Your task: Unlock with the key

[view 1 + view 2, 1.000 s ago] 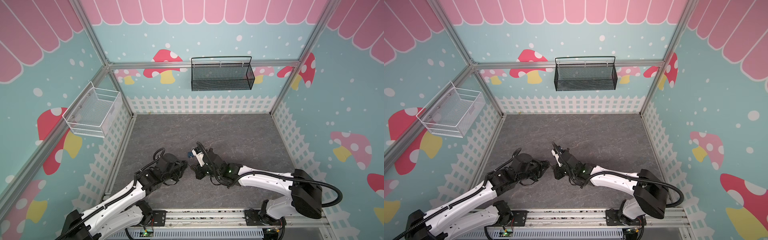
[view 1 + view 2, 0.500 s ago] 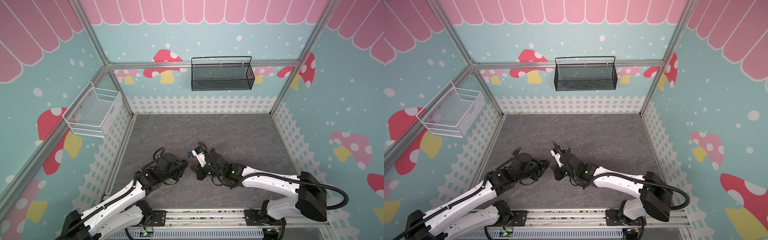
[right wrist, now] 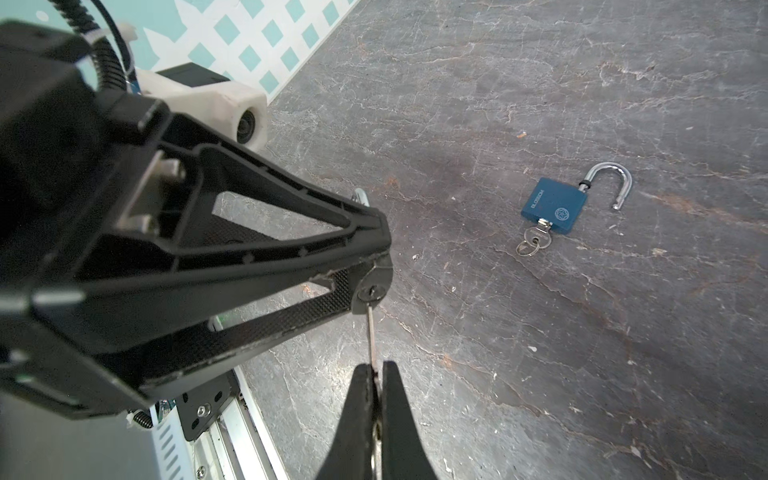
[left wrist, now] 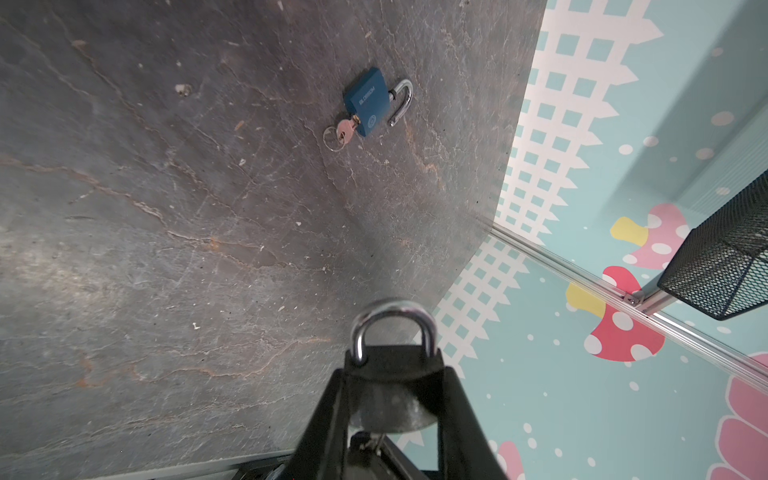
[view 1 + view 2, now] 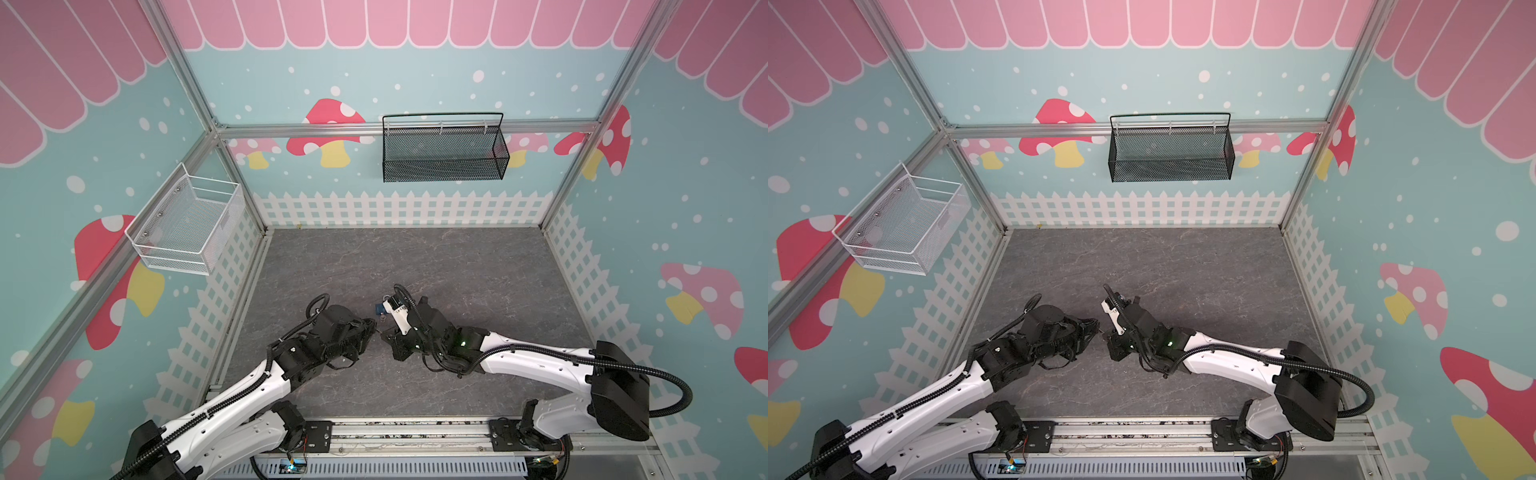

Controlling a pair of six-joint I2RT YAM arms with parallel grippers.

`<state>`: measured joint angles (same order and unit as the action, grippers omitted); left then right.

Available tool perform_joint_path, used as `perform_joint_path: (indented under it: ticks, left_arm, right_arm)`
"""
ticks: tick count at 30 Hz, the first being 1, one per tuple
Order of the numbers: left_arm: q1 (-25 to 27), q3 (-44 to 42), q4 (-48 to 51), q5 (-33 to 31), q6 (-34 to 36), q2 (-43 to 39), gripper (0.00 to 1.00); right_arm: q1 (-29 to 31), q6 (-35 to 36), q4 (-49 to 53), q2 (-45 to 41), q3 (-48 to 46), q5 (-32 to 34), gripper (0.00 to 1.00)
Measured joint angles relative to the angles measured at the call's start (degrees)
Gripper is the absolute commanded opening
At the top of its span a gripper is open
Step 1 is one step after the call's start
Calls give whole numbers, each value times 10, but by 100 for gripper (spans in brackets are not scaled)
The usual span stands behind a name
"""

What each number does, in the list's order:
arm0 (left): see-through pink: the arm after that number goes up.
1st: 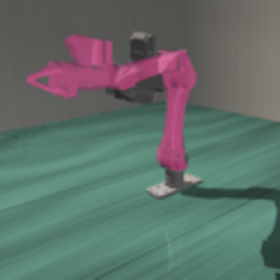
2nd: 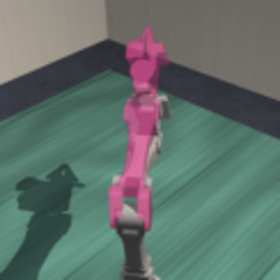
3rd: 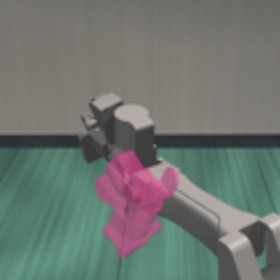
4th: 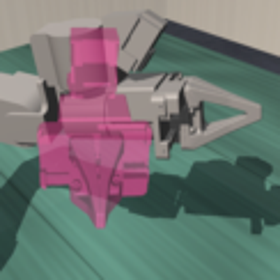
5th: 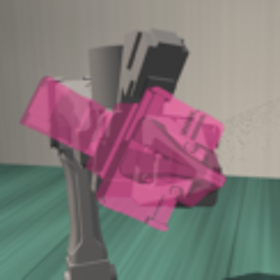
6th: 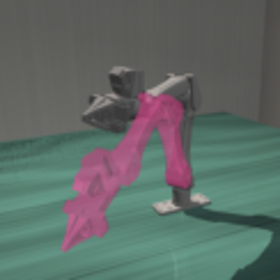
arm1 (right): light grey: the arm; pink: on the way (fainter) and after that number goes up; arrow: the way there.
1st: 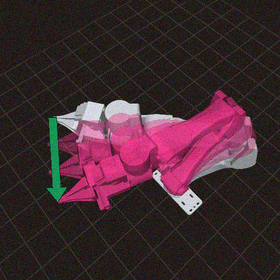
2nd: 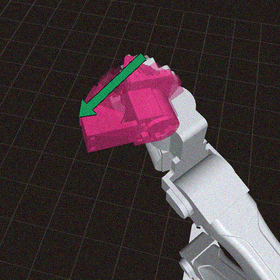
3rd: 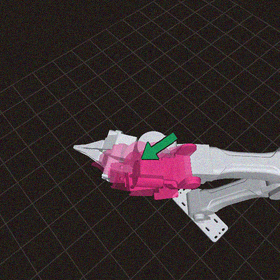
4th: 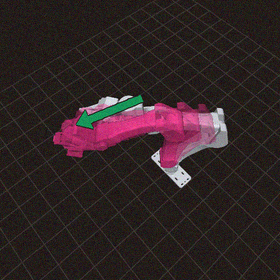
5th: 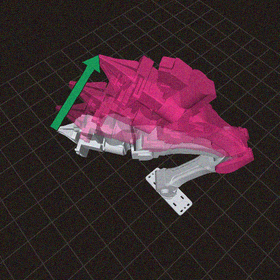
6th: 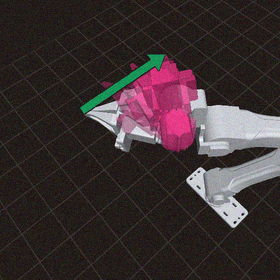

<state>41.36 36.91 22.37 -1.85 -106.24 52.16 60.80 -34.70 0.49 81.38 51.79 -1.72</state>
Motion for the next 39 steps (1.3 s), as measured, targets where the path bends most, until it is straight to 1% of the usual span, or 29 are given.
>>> perform_joint_path:
  ticks: [15, 25, 28, 32, 34, 36, 39]
  left_arm:
    - [-1, 2, 0, 2, 2, 0, 0]
    - [-4, 14, 14, 0, 14, 5, 0]
    - [-4, 31, 30, 0, 31, 16, 0]
    - [2, 54, 44, -6, 49, 31, 0]
    - [11, 59, 46, -16, 51, 33, 0]
    - [18, 60, 48, -24, 51, 35, 0]
    - [26, 60, 45, -37, 46, 37, 0]
  right_arm:
    - [0, 0, 1, 14, 17, 12, 0]
    - [-6, 9, -5, 21, 23, -4, 0]
    - [-16, 12, -7, 21, 24, -25, 0]
    - [-40, -2, -11, 18, 25, -67, 0]
    - [-42, -7, -6, 14, 26, -71, 0]
    - [-36, -7, 13, 15, 36, -60, 0]
    - [-22, -5, 50, 23, 63, -25, 0]
